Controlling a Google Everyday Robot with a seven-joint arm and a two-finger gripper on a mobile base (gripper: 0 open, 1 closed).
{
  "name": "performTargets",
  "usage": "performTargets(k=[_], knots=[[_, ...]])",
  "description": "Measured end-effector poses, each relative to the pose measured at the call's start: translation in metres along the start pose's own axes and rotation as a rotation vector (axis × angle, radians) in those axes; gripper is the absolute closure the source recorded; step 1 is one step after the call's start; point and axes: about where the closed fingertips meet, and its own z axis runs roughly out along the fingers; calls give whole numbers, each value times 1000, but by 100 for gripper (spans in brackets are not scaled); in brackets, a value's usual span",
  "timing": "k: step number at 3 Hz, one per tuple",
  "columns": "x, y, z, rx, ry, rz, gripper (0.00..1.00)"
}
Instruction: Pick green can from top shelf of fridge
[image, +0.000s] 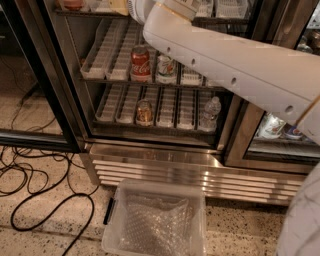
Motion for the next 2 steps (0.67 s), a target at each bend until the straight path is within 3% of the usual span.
performTargets(k=[2], knots=[[-28, 11, 9, -16, -37, -29, 22]])
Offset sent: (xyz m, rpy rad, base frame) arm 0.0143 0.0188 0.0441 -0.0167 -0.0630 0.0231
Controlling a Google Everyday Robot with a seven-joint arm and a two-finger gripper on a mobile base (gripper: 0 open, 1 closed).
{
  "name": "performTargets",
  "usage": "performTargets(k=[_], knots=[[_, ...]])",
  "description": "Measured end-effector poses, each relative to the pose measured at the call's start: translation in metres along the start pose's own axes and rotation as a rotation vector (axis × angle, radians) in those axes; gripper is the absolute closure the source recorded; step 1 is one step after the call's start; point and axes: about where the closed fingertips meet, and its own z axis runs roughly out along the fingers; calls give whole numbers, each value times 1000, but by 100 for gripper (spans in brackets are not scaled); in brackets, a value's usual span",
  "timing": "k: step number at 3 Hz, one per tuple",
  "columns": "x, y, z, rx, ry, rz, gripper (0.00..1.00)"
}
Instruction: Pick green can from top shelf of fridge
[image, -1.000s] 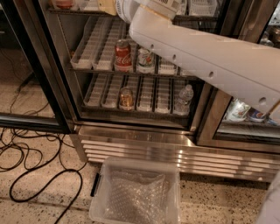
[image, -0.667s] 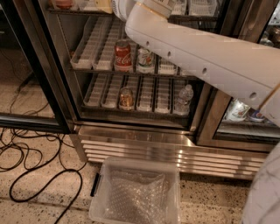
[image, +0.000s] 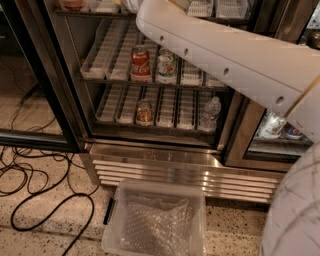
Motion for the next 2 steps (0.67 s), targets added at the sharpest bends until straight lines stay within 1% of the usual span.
performTargets(k=[1, 2], knots=[[-6, -4, 3, 6, -10, -18, 24], [0, -11, 8, 17, 0, -25, 27]])
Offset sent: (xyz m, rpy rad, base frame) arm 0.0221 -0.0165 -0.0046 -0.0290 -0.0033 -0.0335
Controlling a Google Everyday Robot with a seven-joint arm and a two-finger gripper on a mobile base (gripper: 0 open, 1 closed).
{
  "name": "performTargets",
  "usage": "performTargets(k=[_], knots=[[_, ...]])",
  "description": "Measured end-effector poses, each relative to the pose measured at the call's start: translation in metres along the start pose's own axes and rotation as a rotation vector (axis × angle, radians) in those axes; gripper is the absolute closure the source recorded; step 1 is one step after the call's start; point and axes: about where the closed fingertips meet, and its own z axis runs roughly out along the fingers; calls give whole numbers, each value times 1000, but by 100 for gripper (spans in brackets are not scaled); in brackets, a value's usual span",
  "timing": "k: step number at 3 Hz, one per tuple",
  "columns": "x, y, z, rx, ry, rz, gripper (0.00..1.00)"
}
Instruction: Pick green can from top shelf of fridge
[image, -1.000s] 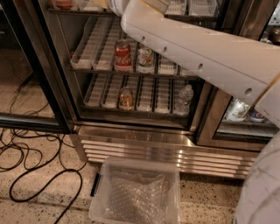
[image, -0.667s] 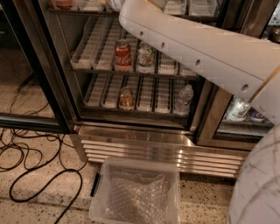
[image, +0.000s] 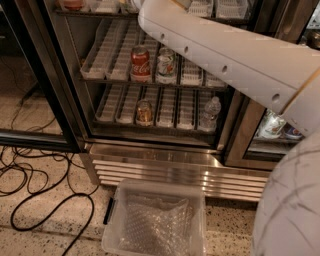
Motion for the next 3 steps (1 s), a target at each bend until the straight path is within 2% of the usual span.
performTargets(k=[3], knots=[[-4, -12, 25, 17, -14, -61, 26]])
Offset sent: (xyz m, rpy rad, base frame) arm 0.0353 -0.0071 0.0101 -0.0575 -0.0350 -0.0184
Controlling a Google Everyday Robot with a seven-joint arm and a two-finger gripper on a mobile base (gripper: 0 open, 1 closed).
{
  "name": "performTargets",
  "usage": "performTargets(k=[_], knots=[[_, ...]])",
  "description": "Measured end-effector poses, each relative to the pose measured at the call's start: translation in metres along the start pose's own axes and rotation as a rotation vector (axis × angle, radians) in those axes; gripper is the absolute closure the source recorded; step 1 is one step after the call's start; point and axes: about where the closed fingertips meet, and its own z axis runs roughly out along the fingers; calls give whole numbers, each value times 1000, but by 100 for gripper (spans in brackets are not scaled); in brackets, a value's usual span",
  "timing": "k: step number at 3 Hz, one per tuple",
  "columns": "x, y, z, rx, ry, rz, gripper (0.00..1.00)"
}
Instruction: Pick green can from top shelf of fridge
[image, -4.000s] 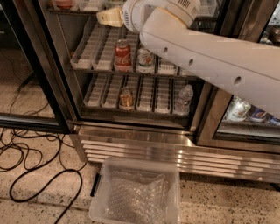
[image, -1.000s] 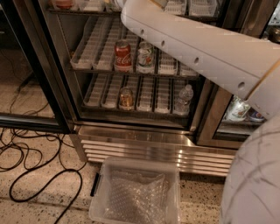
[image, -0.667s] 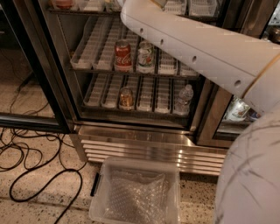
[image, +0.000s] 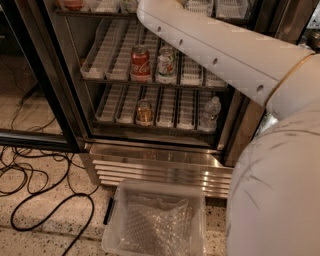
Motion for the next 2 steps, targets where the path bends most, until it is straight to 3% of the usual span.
performTargets(k=[1, 2], knots=[[5, 2, 13, -9, -1, 4, 25], [7, 1, 23, -18, -17, 13, 44]])
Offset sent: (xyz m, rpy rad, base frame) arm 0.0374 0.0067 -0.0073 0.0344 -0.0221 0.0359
